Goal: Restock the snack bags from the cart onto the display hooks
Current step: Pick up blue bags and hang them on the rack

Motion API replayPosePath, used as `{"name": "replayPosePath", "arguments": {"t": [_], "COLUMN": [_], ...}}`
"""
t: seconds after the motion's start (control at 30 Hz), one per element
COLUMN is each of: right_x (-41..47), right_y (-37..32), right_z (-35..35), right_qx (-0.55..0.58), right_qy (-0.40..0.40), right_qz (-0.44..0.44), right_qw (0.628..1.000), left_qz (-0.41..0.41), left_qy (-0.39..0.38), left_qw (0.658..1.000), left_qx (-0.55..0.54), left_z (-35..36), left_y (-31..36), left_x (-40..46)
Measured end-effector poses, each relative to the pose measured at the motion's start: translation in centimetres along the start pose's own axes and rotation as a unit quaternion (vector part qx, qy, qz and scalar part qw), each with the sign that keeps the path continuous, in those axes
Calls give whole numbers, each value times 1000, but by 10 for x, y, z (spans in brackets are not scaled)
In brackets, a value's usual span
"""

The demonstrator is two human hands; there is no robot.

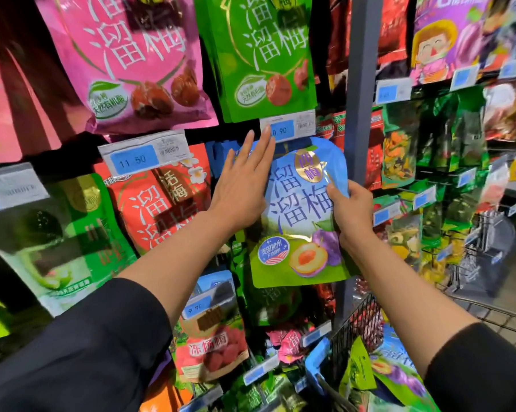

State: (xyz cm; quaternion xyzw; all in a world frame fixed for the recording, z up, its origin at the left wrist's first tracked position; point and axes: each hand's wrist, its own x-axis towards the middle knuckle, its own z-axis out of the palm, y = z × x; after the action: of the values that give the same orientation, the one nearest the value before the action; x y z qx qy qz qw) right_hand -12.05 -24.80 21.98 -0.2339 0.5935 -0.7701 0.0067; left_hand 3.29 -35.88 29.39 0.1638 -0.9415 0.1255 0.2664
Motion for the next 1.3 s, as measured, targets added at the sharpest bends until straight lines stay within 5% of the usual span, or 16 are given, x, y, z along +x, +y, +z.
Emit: {"name": "replayPosePath", "arguments": {"t": [0.77,1.3], "right_x": [-2,52], "right_y": [12,41], "right_z": [14,77], "right_qx": [-10,-261], "right_qy": [16,25], "right_qz": [-15,-26], "right_qw": [1000,965], "left_qz": [-4,18], "left_qy": [7,52], "left_qw": [1000,998], "left_qx": [11,30], "left_z": [6,27], "left_y": [1,-8], "left_x": [-2,-1]}}
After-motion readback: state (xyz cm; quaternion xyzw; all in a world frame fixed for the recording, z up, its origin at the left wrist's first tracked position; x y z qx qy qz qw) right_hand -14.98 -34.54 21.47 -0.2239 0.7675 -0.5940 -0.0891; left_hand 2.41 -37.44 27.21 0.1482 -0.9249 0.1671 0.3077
